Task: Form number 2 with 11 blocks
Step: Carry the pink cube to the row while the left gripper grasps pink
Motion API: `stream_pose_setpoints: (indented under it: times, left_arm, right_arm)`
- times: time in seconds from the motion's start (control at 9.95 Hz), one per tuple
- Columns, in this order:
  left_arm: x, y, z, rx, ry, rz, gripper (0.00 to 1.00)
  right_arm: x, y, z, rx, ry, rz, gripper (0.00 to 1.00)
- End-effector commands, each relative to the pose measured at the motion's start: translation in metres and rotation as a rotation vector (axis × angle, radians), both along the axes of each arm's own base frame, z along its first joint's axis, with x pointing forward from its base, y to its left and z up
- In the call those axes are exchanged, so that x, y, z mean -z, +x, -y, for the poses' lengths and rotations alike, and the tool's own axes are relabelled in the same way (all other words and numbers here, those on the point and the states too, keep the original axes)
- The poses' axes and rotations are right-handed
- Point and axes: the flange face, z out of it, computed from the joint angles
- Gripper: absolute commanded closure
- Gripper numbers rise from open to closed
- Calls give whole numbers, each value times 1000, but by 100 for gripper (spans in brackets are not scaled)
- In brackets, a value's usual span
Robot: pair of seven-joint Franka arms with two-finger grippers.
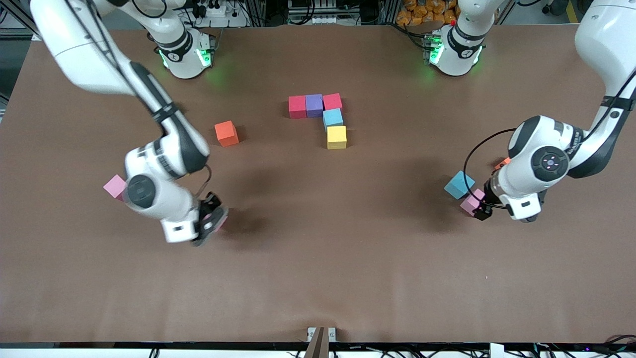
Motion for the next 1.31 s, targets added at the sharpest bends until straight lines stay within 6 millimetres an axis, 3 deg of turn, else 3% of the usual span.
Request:
stream_pose_setpoints:
  times: [0.0,0.2,0.3,0.5,0.7,0.9,1.21]
  left_arm:
    - [11,-10,-8,38,12,48,0]
    - [27,-18,-10,75,21,57,0]
    - [33,-18,-11,88,23,51,0]
    - [46,-18,-15,102,14,52,0]
    - [66,-17,-27,114,2,68,0]
    - [75,-16,-35,125,6,86,0]
    - [79,-16,-28,131,-5,82,0]
  right_arm:
    - [-27,-49,-70,-191,-46,76,63]
    - [-35,-92,-149,-312,2,114,63]
    - [-28,-108,-172,-357,16,121,63]
    - [-4,-123,-189,-415,9,97,63]
    - [14,-165,-227,-485,8,68,63]
    - [30,-196,-243,-488,36,67,64]
    - [49,-219,-241,-491,31,38,64]
